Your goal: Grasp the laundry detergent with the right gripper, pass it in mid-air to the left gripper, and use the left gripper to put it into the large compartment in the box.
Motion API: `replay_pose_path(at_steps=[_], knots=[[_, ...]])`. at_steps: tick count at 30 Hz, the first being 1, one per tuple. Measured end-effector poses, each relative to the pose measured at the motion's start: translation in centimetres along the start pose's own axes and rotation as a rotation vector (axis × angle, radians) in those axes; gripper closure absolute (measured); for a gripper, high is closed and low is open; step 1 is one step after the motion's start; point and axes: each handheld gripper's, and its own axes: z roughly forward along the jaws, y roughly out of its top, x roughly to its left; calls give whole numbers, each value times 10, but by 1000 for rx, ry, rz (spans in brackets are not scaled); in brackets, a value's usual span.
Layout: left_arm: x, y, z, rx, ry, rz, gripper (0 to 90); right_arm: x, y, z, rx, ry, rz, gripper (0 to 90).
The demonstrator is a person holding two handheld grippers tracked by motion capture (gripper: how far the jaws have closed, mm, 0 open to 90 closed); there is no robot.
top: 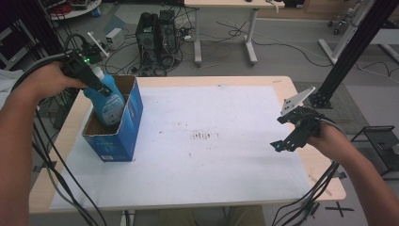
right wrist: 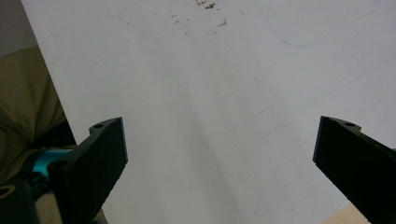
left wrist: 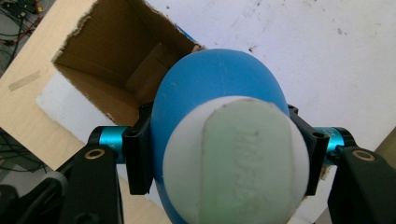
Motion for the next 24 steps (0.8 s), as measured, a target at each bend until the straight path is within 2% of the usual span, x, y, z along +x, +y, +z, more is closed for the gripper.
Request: replay_pose_path(at_steps=[1, 3, 6, 7, 14, 16, 17, 19, 21, 22, 24], knots=[[1, -1, 3, 2, 2, 9, 380, 0, 0, 0, 0, 0, 1, 20], [0, -3, 9, -3, -5, -1, 379, 0, 0, 0, 0, 1, 2, 20], [1, -6, 16, 7, -10, 4, 380, 0, 1, 1, -1, 2, -2, 20], [1, -6, 18, 15, -10, 15, 379, 1, 1, 1, 1, 4, 4, 20], [0, -9, 35, 21, -15, 3, 379, 0, 0, 4, -3, 12, -4, 20], [2, -9, 37, 49, -22, 33, 379, 0, -1, 3, -1, 7, -3, 20], [4, -9, 38, 70, -17, 63, 379, 0, -1, 3, -5, 10, 0, 20], [6, -9, 40, 96, -18, 87, 379, 0, -2, 3, -10, 8, 0, 20], [7, -10, 42, 97, -20, 95, 380, 0, -2, 2, -8, 8, 0, 20], [6, -11, 45, 81, -21, 76, 379, 1, -2, 2, -4, 5, 4, 20], [7, -12, 46, 100, -21, 93, 379, 0, -3, 3, -10, 6, 0, 20]])
